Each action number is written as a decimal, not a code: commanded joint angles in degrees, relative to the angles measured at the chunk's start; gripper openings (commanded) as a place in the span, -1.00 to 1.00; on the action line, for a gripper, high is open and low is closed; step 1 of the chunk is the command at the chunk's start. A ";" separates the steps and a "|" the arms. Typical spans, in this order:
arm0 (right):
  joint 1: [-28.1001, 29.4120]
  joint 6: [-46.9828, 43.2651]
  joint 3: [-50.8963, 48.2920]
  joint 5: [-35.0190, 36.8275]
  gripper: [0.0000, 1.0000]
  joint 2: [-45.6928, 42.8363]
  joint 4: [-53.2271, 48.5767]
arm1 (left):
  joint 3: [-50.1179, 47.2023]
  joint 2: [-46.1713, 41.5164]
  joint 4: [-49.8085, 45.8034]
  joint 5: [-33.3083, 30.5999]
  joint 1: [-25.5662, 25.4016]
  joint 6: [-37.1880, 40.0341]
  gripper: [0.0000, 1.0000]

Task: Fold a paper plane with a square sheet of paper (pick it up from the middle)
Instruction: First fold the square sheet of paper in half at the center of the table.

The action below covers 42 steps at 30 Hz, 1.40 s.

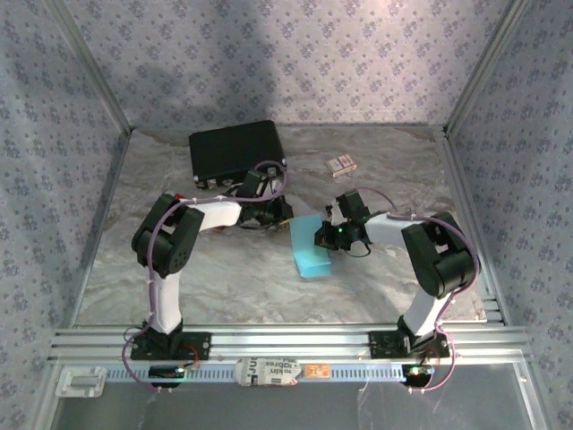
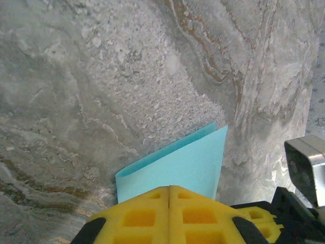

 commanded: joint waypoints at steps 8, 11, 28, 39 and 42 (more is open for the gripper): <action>-0.20 -1.03 -2.03 4.51 -1.00 0.84 -6.46 | 3.24 5.90 -0.30 3.62 0.25 0.72 -0.92; -0.30 -0.94 -2.30 4.44 -1.00 0.84 -6.36 | 3.48 7.39 -1.67 2.53 0.77 1.39 -0.93; -0.17 1.93 -2.97 5.08 -1.00 0.38 -3.58 | 9.97 2.43 -9.38 1.34 2.25 3.62 -0.90; 0.06 6.85 -4.36 8.69 -1.00 -1.42 -0.46 | 2.22 -5.89 -6.43 5.76 -3.70 -0.67 -0.90; 0.10 6.58 -4.47 8.47 -1.00 -1.12 -0.67 | -0.82 -6.42 -4.02 9.45 -4.65 -3.14 -0.90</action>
